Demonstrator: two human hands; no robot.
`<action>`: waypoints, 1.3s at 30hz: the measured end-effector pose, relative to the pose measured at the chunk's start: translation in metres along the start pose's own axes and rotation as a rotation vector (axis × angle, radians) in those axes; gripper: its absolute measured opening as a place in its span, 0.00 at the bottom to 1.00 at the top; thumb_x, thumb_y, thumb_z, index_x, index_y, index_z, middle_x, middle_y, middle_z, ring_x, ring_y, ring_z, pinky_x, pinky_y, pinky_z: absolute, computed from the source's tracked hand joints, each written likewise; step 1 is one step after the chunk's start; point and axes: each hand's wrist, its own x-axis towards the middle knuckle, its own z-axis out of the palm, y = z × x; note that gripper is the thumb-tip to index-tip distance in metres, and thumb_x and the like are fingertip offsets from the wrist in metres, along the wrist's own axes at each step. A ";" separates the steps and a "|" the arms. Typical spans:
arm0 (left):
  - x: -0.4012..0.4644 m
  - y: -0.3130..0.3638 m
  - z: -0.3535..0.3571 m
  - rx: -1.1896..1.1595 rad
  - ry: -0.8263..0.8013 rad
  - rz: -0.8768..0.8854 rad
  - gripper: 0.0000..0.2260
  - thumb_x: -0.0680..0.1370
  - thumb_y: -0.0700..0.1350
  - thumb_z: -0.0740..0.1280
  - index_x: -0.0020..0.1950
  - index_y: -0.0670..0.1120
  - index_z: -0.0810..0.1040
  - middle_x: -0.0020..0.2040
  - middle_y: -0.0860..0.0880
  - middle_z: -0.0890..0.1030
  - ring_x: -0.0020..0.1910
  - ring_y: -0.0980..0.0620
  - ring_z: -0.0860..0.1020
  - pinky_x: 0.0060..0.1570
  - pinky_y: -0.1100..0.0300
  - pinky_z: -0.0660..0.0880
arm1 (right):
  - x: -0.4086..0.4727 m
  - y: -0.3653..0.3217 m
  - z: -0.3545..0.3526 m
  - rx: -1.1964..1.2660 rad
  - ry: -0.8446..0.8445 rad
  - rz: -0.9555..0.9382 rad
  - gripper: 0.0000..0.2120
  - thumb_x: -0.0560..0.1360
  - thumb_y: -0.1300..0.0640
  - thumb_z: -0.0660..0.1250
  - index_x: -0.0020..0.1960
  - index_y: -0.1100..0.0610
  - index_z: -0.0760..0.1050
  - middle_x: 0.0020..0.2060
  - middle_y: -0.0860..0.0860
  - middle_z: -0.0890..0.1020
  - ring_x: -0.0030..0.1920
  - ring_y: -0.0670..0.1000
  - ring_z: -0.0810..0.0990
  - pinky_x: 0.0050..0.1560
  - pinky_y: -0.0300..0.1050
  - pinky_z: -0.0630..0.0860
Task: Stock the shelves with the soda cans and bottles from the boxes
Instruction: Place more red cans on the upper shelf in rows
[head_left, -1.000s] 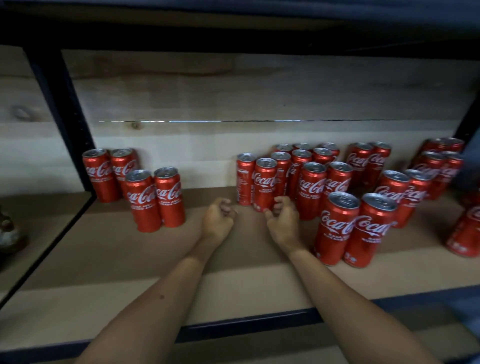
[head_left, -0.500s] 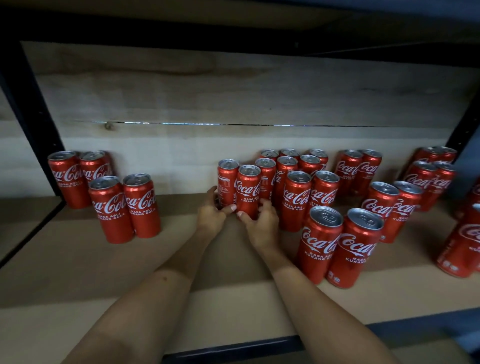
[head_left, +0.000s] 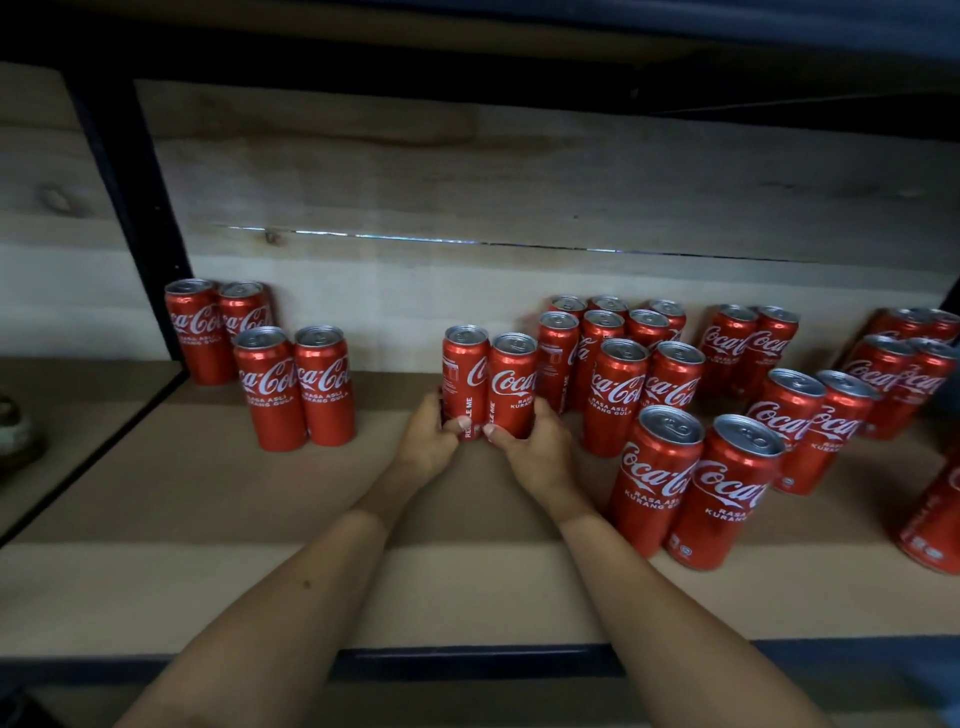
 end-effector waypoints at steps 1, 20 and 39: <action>-0.006 -0.004 -0.007 -0.002 -0.023 0.021 0.18 0.77 0.36 0.67 0.64 0.48 0.68 0.61 0.47 0.78 0.62 0.48 0.77 0.66 0.46 0.71 | -0.005 -0.002 0.000 0.044 -0.027 0.004 0.27 0.67 0.49 0.78 0.63 0.52 0.74 0.56 0.51 0.82 0.56 0.51 0.81 0.60 0.48 0.76; -0.156 -0.006 -0.174 -0.075 0.096 0.013 0.32 0.68 0.43 0.78 0.67 0.47 0.66 0.60 0.51 0.79 0.56 0.59 0.79 0.55 0.66 0.76 | -0.121 -0.091 0.078 0.323 -0.427 -0.033 0.30 0.66 0.58 0.80 0.65 0.52 0.74 0.56 0.47 0.83 0.53 0.43 0.82 0.59 0.46 0.79; -0.209 -0.013 -0.284 -0.063 0.043 0.009 0.27 0.73 0.43 0.67 0.72 0.42 0.68 0.65 0.45 0.78 0.64 0.51 0.77 0.61 0.61 0.75 | -0.161 -0.146 0.136 0.179 -0.626 -0.238 0.28 0.74 0.56 0.73 0.71 0.52 0.68 0.58 0.44 0.79 0.46 0.36 0.77 0.51 0.36 0.72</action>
